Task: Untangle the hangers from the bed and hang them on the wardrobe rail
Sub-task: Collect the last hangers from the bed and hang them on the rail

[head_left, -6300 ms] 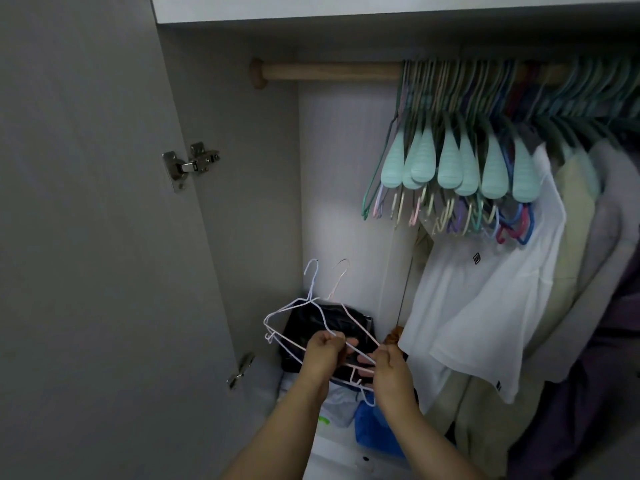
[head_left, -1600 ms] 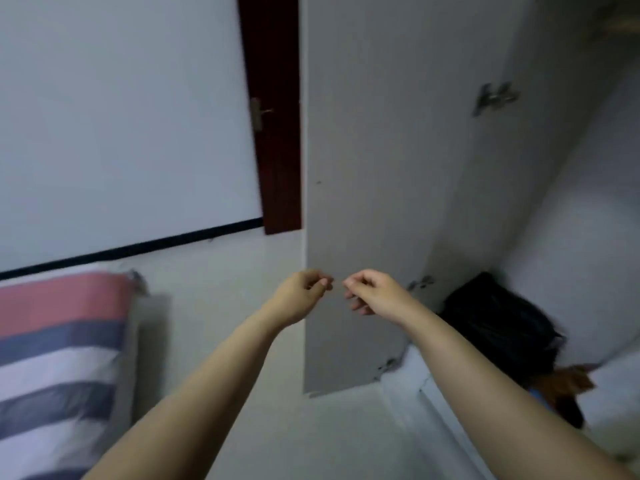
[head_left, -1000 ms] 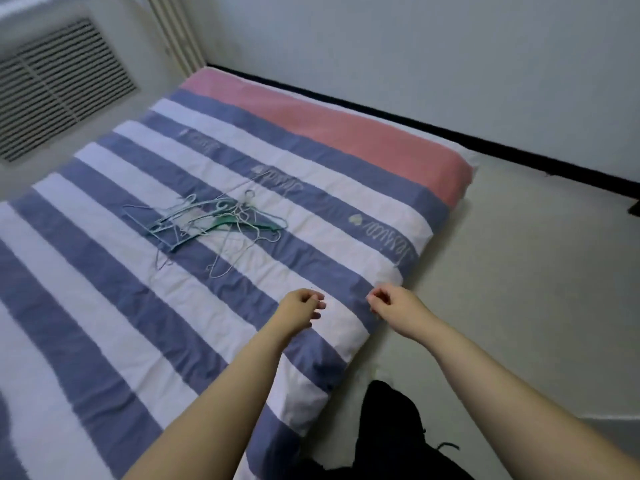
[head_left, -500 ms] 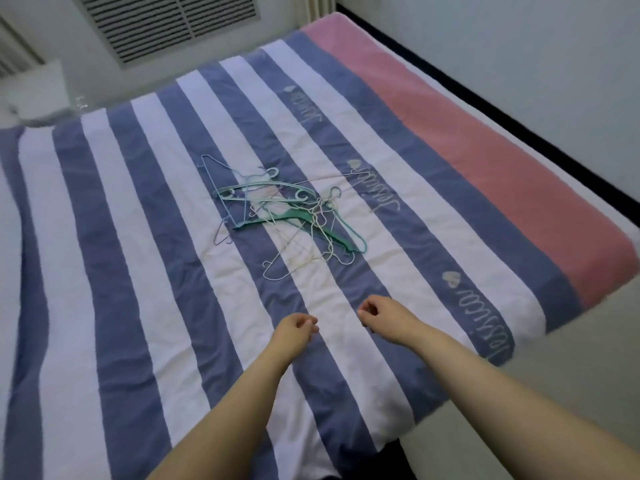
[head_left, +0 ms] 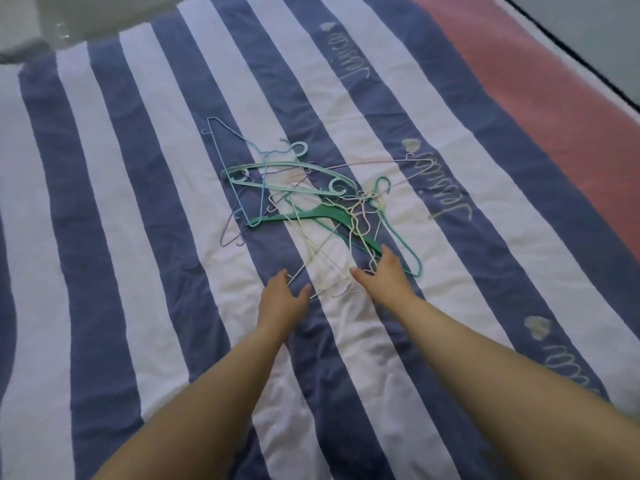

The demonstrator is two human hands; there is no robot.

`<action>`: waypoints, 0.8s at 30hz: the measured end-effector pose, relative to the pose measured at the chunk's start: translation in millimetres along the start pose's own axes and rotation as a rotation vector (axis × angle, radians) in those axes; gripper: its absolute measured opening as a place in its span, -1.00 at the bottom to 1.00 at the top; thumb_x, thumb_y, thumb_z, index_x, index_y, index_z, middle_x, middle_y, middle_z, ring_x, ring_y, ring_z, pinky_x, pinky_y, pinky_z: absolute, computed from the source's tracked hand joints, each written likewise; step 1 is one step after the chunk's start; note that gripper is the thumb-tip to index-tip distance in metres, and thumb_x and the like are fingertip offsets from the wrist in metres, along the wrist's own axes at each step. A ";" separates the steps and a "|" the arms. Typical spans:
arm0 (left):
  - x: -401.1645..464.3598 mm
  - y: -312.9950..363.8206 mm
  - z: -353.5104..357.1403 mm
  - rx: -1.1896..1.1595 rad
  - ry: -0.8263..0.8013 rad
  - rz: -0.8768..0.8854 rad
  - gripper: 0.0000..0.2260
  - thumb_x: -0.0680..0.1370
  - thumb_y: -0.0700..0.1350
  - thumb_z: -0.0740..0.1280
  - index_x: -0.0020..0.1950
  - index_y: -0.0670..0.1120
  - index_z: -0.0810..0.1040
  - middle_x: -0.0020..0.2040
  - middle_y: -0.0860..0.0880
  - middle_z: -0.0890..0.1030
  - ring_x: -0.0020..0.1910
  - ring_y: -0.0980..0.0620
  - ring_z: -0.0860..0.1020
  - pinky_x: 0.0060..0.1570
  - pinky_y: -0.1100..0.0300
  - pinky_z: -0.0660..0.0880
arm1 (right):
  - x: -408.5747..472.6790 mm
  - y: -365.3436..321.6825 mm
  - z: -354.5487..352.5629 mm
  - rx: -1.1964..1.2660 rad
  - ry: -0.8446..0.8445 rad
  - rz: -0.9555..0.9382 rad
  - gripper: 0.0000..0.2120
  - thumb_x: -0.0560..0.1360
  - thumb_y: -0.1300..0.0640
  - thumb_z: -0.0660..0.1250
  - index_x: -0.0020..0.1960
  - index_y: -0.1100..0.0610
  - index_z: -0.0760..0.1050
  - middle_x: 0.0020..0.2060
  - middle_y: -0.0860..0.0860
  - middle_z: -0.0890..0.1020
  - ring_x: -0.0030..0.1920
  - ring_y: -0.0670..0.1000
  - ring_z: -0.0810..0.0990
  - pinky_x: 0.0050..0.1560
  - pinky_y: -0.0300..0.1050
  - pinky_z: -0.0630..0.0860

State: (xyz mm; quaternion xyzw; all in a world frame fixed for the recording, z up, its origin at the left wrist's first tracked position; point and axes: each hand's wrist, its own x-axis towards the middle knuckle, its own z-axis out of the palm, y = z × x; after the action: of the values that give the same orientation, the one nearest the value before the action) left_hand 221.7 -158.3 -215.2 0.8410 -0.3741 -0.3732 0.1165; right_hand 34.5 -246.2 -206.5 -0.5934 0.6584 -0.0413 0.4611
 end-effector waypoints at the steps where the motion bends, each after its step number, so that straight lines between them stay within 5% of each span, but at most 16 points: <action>1: 18.0 2.6 2.3 0.052 0.002 0.023 -0.25 0.49 0.19 0.35 0.53 -0.16 0.18 0.48 -0.16 0.31 0.43 -0.15 0.31 0.38 -0.01 0.30 | 20.0 -0.1 1.4 -0.042 0.002 0.000 -0.06 0.42 -0.18 0.39 0.54 0.22 -0.03 0.51 0.15 0.15 0.50 0.15 0.15 0.45 0.07 0.20; 6: 109.6 24.7 16.2 0.317 0.012 0.137 0.09 0.37 0.41 0.32 0.57 -0.18 -0.19 0.59 -0.11 -0.11 0.56 -0.09 -0.08 0.52 0.04 -0.03 | 118.1 6.4 12.1 -0.213 -0.005 0.038 0.13 0.35 -0.28 0.41 0.54 0.28 -0.19 0.54 0.17 -0.01 0.54 0.12 -0.04 0.52 0.02 0.04; 13: 222.3 35.9 14.6 0.432 0.087 0.110 0.19 0.31 0.47 0.30 0.55 -0.17 -0.30 0.56 -0.15 -0.30 0.54 -0.13 -0.26 0.49 0.00 -0.23 | 184.7 38.6 45.0 -0.414 -0.231 0.151 0.20 0.33 -0.35 0.38 0.53 0.23 -0.31 0.54 0.18 -0.07 0.52 0.23 0.00 0.47 0.17 0.12; 18: 286.1 38.9 -8.6 0.293 0.077 -0.139 0.23 0.28 0.48 0.33 0.54 -0.22 -0.29 0.57 -0.20 -0.20 0.56 -0.14 -0.19 0.51 -0.03 -0.17 | 194.7 48.0 52.0 -0.441 -0.165 0.096 0.11 0.40 -0.20 0.40 0.53 0.21 -0.32 0.50 0.20 0.05 0.47 0.25 0.08 0.42 0.14 0.17; 24: 308.6 50.5 13.0 0.300 -0.016 -0.067 0.21 0.28 0.37 0.45 0.54 -0.02 -0.36 0.56 -0.22 0.06 0.51 -0.24 0.12 0.45 -0.12 0.12 | 194.5 62.4 45.7 -0.376 -0.003 0.061 -0.02 0.46 -0.02 0.38 0.54 0.14 -0.29 0.47 0.15 0.19 0.42 0.19 0.22 0.25 0.10 0.37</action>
State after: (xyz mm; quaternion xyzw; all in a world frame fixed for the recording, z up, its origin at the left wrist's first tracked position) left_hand 321.3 -413.2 -367.0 0.8580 -0.3983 -0.3234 -0.0260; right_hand 43.4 -364.8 -378.8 -0.6491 0.6714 0.0975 0.3441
